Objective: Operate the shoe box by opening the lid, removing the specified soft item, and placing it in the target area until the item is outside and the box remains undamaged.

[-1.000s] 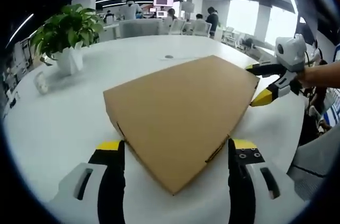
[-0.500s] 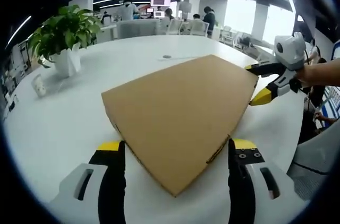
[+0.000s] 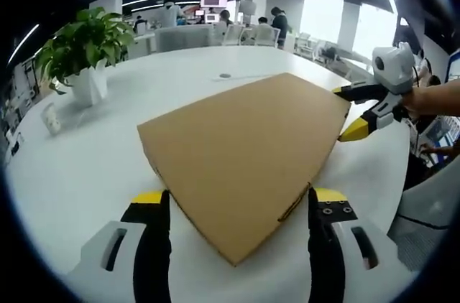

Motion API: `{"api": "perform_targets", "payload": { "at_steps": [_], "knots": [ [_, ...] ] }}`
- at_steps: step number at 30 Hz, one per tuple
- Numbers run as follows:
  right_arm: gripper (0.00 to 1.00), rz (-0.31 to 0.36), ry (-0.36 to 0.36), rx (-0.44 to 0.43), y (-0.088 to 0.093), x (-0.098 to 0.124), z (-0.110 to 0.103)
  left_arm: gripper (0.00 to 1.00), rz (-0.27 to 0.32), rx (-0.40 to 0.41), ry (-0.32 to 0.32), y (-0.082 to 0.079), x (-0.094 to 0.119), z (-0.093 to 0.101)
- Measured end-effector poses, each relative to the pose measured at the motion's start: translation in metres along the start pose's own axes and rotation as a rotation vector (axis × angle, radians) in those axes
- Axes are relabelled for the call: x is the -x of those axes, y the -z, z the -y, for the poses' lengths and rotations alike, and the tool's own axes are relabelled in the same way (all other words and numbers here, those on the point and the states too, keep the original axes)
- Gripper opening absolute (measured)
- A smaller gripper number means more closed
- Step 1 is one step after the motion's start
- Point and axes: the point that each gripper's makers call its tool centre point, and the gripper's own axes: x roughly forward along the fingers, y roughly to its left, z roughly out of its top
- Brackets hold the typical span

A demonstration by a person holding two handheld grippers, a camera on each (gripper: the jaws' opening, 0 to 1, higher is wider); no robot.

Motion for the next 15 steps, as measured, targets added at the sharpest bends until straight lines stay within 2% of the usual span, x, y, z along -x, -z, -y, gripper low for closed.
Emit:
{"api": "perform_targets", "payload": {
  "at_steps": [15],
  "knots": [
    [0.69, 0.006, 0.028, -0.028, -0.0025, -0.003, -0.0085, 0.77, -0.022, -0.027, 0.03, -0.0001, 0.0005, -0.0102]
  ]
}}
